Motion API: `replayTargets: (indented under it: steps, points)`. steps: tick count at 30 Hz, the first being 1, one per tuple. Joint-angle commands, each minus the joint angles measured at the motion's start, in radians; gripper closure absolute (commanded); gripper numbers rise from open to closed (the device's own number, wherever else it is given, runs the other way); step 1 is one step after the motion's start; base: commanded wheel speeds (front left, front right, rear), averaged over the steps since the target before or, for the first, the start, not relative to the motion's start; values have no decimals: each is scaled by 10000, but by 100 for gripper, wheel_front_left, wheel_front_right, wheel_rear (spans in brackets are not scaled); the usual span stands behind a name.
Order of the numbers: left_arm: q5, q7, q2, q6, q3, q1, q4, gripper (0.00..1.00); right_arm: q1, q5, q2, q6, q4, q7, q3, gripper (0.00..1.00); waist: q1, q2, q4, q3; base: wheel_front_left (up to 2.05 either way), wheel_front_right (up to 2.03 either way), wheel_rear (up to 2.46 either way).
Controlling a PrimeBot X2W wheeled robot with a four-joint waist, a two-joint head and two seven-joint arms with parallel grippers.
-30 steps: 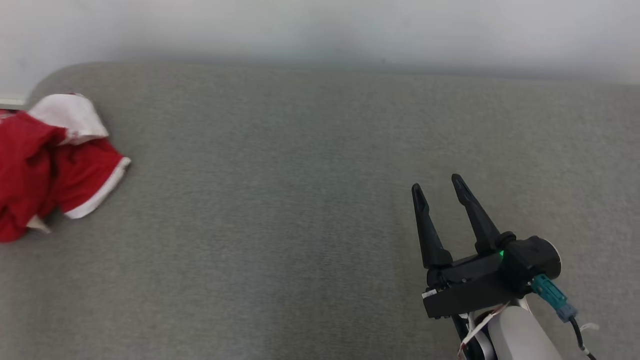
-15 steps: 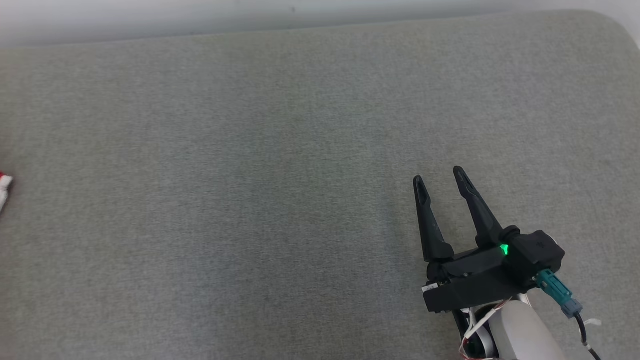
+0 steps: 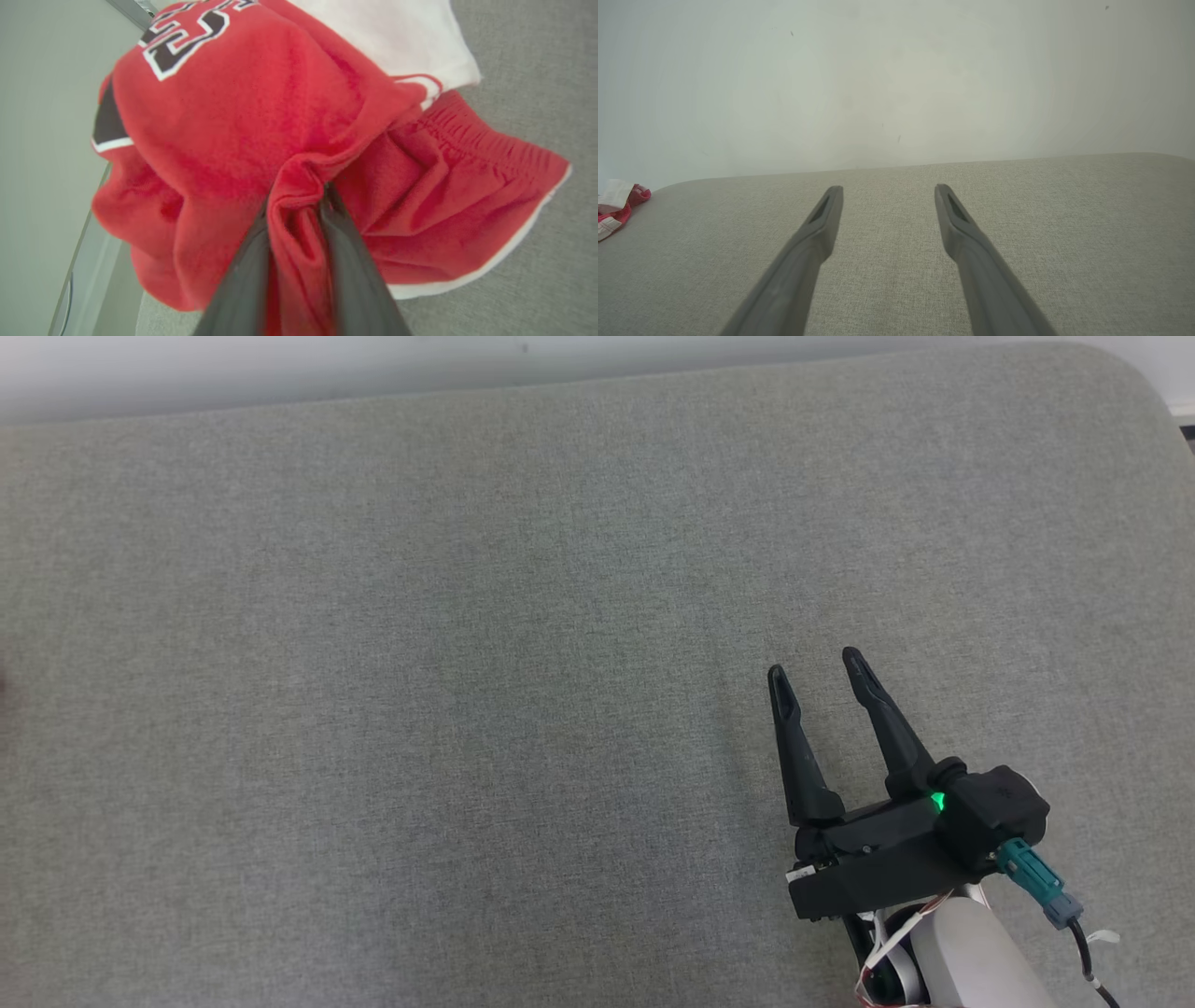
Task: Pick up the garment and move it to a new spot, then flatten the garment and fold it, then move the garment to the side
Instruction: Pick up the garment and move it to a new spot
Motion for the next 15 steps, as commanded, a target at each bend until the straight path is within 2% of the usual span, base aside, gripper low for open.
replayTargets:
  steps: [1, 8, 15]
  points:
    - [28, -213, -40, 9, 2, -79, 48, 100, 20, 65, -15, 34, -7, -19, 0, 0, -1, -1, 46, -63, 0, 0, 0]
    - [75, -2066, 4, -280, -152, -804, -311, 100, 231, 131, -15, 34, 162, -18, -170, 0, -1, -1, 398, -500, 0, 0, 0]
    - [587, -3354, -213, -625, -1096, -2122, -1894, 100, 470, 280, -16, 34, 262, -18, -282, 0, -1, -1, 716, -1138, 0, 0, 0]
